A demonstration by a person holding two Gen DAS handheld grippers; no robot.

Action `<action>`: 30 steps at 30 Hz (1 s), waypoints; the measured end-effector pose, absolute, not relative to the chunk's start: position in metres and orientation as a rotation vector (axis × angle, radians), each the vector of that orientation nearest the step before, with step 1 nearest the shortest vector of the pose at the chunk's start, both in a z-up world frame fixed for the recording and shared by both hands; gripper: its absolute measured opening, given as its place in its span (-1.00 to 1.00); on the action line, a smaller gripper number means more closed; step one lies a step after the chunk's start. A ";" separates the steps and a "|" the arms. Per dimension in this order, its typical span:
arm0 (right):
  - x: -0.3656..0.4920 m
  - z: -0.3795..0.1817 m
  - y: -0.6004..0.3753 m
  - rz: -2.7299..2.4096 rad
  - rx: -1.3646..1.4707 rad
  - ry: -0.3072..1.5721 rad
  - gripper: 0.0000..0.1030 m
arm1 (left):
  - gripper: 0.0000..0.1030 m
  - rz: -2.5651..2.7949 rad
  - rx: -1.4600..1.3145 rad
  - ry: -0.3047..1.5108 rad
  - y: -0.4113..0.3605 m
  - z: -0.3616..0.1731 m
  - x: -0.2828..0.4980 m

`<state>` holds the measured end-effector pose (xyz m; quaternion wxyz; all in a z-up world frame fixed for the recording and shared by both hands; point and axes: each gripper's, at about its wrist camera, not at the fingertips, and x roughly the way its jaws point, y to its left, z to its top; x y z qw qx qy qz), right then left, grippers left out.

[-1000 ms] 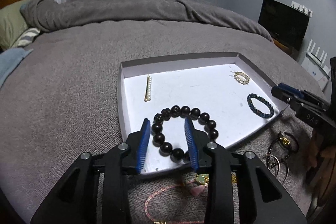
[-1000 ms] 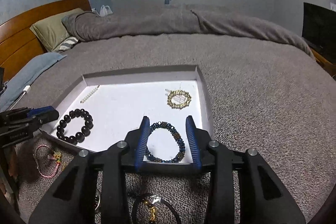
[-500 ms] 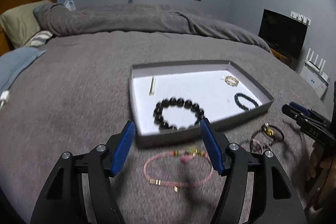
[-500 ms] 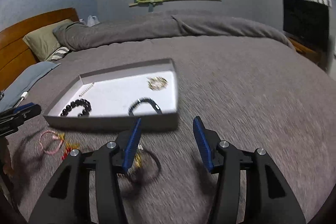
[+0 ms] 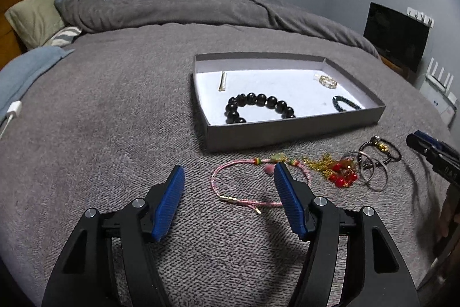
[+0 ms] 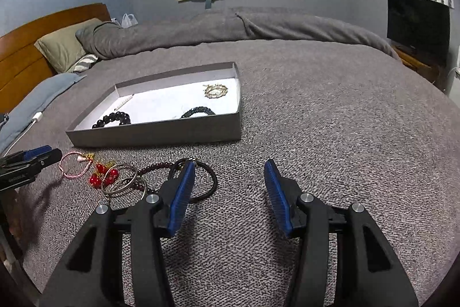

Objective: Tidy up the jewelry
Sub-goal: 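Grasp the pink string bracelet with the left tool while the right tool grasps a black hair tie, then carry both into the white box and open both tools to release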

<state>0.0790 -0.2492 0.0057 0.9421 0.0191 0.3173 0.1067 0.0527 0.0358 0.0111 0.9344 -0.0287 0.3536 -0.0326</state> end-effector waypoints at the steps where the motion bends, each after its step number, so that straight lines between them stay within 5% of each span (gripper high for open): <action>1: 0.081 0.004 -0.247 0.225 0.036 0.656 -0.10 | 0.28 -0.065 -0.061 0.726 0.037 0.010 0.053; 15: 0.100 -0.012 -0.239 0.273 0.028 0.771 -0.39 | 0.04 -0.061 -0.051 0.799 0.042 -0.003 0.068; 21: 0.103 -0.018 -0.235 0.281 0.005 0.805 -0.48 | -0.32 -0.040 -0.020 0.833 0.042 -0.009 0.073; 26: 0.103 -0.019 -0.232 0.309 -0.006 0.814 -0.93 | -0.50 -0.044 0.026 0.840 0.035 -0.012 0.073; 30: 0.099 -0.015 -0.234 0.314 0.006 0.788 -0.93 | -0.83 -0.064 0.067 0.834 0.027 -0.012 0.071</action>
